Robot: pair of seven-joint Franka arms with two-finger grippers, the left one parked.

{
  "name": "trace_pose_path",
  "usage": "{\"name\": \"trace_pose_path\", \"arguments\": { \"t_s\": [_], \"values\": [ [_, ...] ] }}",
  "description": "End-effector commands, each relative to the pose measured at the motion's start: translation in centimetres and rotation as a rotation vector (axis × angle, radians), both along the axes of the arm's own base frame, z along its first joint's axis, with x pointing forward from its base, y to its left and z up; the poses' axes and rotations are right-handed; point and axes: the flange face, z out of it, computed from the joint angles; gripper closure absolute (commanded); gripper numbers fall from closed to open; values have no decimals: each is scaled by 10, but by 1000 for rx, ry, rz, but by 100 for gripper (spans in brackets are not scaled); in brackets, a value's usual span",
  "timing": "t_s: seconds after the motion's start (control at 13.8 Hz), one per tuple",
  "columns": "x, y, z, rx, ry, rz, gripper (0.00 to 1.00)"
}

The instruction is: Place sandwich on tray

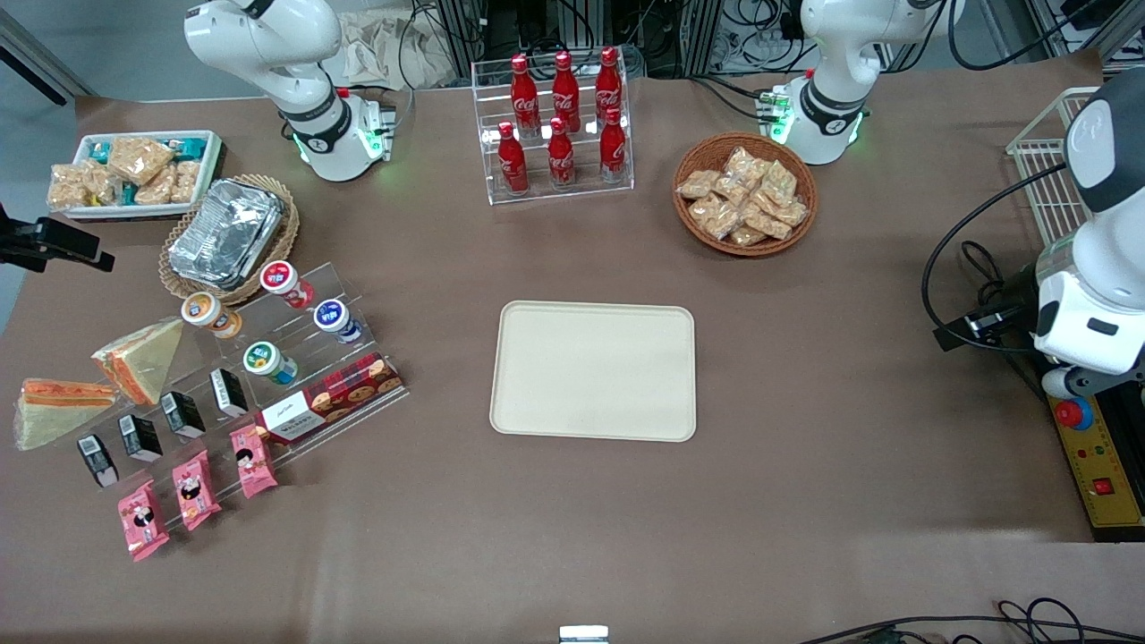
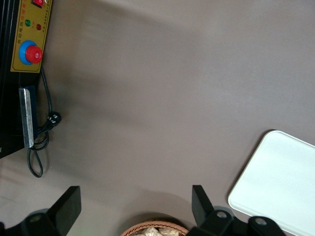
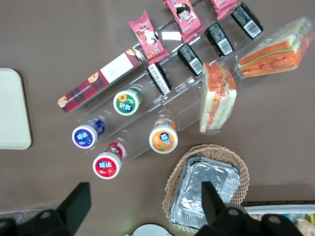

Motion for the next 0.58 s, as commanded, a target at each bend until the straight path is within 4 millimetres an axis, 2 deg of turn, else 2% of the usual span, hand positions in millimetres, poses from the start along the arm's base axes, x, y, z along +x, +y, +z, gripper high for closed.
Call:
{"name": "trace_pose_path", "arguments": {
  "t_s": [0.0,0.51],
  "values": [
    [-3,-10,4,7,-13,-15,0],
    [4,-10,5,-8,-38,-31,0]
  ]
}}
